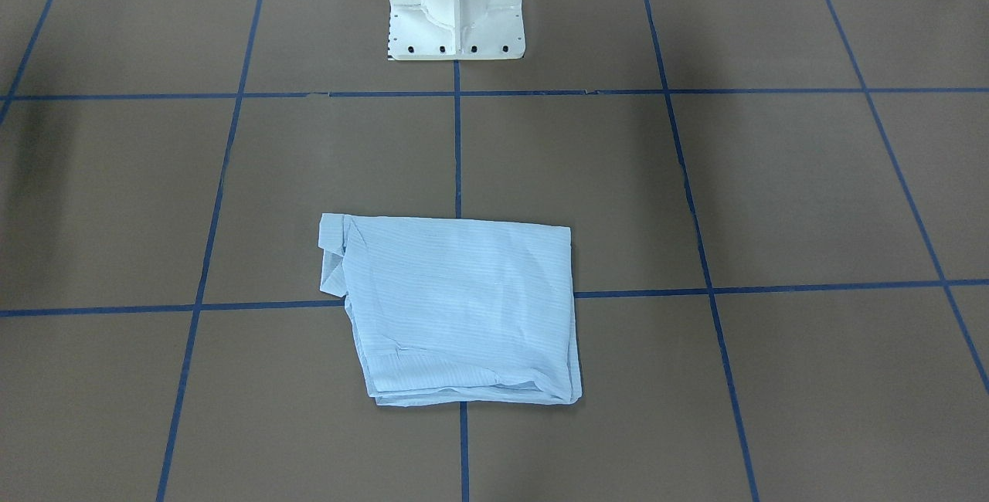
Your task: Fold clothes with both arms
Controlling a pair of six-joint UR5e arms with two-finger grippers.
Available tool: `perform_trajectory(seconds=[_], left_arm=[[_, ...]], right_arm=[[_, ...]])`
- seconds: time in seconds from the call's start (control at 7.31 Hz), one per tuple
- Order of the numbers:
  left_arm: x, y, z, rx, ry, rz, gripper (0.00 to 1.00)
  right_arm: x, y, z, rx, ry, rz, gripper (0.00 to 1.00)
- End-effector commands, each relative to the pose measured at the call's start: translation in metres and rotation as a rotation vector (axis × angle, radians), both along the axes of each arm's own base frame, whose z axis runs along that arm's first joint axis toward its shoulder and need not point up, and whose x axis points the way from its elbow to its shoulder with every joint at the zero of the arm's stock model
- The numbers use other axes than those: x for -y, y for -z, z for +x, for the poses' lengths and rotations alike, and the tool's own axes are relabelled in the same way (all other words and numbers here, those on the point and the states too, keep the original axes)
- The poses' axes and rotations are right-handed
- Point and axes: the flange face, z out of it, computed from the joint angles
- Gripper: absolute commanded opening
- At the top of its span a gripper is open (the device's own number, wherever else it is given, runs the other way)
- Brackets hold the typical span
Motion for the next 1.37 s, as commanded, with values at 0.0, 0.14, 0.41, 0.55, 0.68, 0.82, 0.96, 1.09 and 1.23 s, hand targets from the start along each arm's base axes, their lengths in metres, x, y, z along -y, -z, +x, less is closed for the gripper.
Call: perform_trajectory(seconds=[0.0,0.14,0.41,0.55,0.68,0.82,0.96,1.09,1.23], left_arm=[[0.002,-0.003,0.0,0.0,-0.001,-0.002,1.0],[0.005,-0.009,0.0,0.0,-0.003,-0.009,1.0],[0.009,-0.021,0.0,-0.009,-0.007,-0.028,1.0],[0.009,-0.017,0.001,-0.011,-0.008,-0.021,1.0],[0.01,-0.017,0.0,-0.01,-0.007,-0.019,1.0],[0.011,-0.015,0.0,-0.008,-0.007,-0.015,1.0],[0.011,-0.011,0.0,-0.01,-0.006,-0.009,1.0],[0.012,-0.008,0.0,-0.01,-0.006,-0.003,1.0],[0.012,-0.008,0.0,-0.01,-0.006,-0.003,1.0]], right_arm=[[0.0,0.003,0.0,0.001,-0.001,0.005,1.0],[-0.001,0.003,0.0,0.001,-0.001,0.005,1.0],[0.0,0.004,0.0,0.005,-0.004,0.004,1.0],[-0.002,0.001,0.0,0.001,-0.007,-0.004,1.0],[-0.005,-0.005,0.001,-0.002,-0.008,-0.016,1.0],[-0.005,-0.005,0.001,-0.002,-0.009,-0.016,1.0],[-0.005,-0.005,0.001,-0.002,-0.01,-0.018,1.0],[-0.005,-0.005,0.001,0.0,-0.01,-0.02,1.0],[-0.005,-0.006,0.001,-0.002,-0.01,-0.021,1.0]])
